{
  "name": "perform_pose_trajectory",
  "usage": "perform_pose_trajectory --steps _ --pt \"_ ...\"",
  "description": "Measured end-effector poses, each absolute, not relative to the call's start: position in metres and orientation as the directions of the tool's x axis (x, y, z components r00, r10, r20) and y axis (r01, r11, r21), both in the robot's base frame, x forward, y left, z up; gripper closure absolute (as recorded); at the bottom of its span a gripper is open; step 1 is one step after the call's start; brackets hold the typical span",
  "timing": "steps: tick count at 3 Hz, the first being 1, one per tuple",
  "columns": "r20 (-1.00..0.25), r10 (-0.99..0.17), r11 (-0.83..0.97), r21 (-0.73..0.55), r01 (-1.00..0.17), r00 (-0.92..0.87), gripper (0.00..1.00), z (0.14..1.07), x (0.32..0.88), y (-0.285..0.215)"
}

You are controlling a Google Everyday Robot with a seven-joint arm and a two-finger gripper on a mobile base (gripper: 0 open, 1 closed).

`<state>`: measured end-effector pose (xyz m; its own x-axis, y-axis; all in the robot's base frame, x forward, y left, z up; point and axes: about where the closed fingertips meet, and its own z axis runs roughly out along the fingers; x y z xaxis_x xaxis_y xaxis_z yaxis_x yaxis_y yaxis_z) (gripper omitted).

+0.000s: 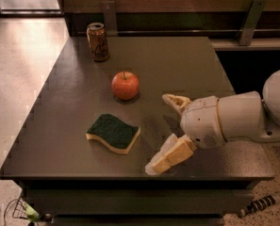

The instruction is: Move sponge near orange can

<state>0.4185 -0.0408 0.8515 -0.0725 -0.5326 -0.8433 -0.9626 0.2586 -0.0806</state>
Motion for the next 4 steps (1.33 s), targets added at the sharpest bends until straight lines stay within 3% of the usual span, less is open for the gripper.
perform_pose_trajectory --steps 2,4 --pt "-0.928 -0.363 0.287 -0.029 -0.958 -0.080 0.00 0.830 0.426 0.004" --pt "-0.955 -0.283 0.281 0.007 -0.960 -0.090 0.02 0.819 0.428 0.029"
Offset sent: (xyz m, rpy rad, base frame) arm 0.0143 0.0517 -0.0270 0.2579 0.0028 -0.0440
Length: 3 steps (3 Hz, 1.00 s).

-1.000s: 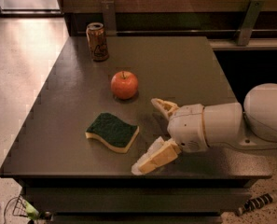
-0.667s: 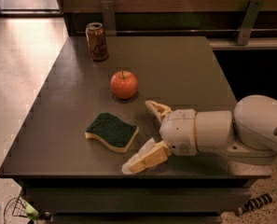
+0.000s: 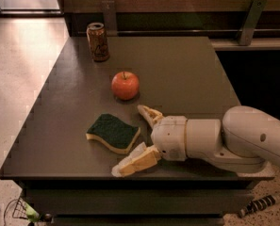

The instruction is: Move sponge near orange can

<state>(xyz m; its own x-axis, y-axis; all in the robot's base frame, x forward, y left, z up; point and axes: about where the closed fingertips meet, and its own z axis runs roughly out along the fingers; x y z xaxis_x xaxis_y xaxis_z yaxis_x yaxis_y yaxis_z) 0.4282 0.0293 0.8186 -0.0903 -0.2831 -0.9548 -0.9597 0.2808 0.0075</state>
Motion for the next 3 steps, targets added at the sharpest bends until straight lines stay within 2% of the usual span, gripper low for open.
perform_pose_trajectory --steps 2,3 --pt "-0.958 -0.273 0.263 0.007 -0.965 -0.081 0.48 0.8183 0.4286 0.0418" --pt "-0.958 -0.276 0.258 0.004 -0.966 -0.077 0.79 0.8193 0.4276 0.0444"
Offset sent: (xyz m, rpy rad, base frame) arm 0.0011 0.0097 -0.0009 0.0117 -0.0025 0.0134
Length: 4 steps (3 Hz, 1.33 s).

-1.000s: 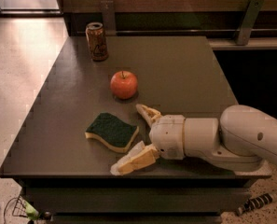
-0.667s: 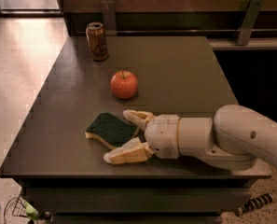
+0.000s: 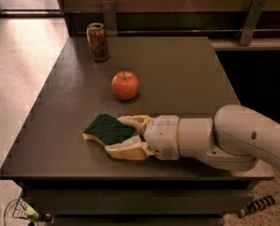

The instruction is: Move sponge near orange can

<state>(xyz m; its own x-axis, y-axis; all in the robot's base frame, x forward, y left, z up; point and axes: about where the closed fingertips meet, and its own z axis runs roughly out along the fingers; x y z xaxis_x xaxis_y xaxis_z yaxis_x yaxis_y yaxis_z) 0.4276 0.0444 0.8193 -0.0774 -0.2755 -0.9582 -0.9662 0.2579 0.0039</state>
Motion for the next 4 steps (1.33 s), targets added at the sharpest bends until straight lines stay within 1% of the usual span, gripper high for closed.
perform_pose_trajectory --steps 1,2,3,4 --pt "-0.958 -0.277 0.255 0.002 -0.967 -0.075 0.99 0.820 0.427 0.046" --pt "-0.958 -0.276 0.255 -0.001 -0.967 -0.072 1.00 0.823 0.428 0.044" --pt "-0.961 -0.270 0.262 -0.023 -0.965 -0.051 1.00 0.845 0.439 0.029" --pt "-0.960 -0.278 0.271 -0.055 -0.961 -0.024 1.00 0.884 0.467 0.004"
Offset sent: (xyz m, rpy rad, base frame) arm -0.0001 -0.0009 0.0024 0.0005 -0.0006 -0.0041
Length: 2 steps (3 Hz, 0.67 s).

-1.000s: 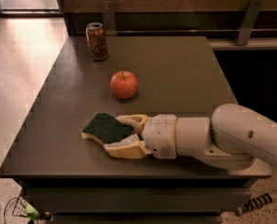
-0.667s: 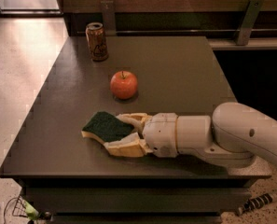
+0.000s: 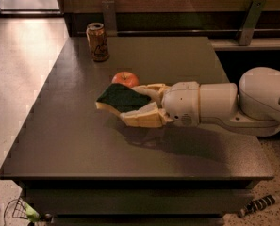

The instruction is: Move sponge near orange can

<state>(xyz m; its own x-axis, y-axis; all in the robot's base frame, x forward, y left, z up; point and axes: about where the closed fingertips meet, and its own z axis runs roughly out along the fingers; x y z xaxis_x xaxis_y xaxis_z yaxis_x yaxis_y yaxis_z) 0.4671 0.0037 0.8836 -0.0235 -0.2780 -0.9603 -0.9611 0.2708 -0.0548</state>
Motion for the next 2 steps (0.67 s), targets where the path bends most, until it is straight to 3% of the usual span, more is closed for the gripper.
perform_pose_trajectory --steps 2 --pt "-0.952 -0.306 0.300 -0.105 -0.948 0.009 1.00 0.953 0.517 -0.036"
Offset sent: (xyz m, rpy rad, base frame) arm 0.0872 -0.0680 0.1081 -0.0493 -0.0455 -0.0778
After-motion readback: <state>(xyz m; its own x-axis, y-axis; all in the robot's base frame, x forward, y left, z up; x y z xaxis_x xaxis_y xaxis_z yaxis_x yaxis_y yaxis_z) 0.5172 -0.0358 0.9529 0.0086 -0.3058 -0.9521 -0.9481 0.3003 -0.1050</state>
